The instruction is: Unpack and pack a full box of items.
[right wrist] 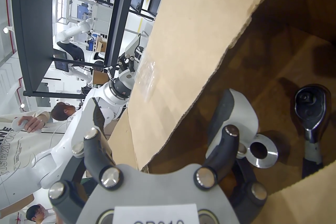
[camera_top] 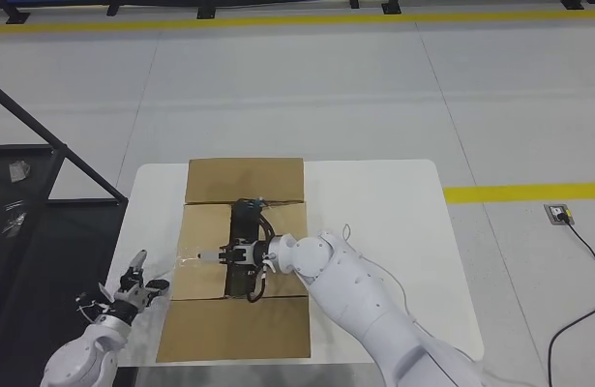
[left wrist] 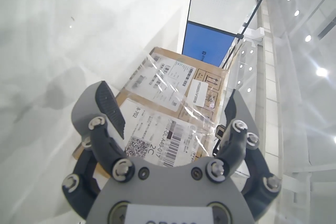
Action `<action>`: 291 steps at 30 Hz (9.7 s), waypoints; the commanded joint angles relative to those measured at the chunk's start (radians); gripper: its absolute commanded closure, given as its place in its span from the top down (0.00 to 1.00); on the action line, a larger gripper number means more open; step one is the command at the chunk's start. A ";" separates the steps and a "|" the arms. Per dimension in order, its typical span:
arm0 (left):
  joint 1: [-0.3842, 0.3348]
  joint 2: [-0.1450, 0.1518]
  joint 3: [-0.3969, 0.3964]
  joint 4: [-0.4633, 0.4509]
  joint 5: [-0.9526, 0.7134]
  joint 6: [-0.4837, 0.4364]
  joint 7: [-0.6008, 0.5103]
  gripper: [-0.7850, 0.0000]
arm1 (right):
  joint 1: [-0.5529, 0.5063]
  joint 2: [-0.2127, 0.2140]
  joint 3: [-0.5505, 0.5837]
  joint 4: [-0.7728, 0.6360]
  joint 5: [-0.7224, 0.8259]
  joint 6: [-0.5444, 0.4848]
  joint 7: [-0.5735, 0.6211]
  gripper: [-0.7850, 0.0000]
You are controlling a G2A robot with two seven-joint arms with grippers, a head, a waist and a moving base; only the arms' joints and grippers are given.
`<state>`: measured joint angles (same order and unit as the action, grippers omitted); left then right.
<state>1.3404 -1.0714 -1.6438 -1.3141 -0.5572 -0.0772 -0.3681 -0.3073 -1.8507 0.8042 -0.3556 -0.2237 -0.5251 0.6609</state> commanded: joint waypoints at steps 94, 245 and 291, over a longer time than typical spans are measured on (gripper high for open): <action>-0.022 -0.023 -0.069 0.034 -0.055 0.091 -0.173 1.00 | -0.051 0.020 0.054 -0.159 -0.074 0.055 0.045 1.00; -0.052 -0.065 -0.120 0.058 -0.051 -0.032 -0.016 1.00 | 0.033 -0.053 -0.014 -0.132 0.133 0.033 0.056 1.00; -0.060 -0.070 -0.117 0.073 -0.043 -0.020 -0.021 1.00 | 0.045 -0.172 -0.009 0.114 0.300 0.095 -0.028 1.00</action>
<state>1.2821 -1.1418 -1.7597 -1.2440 -0.5988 -0.0979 -0.3882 -0.2613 -2.0225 0.7946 -0.2425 0.0764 -0.4321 0.6327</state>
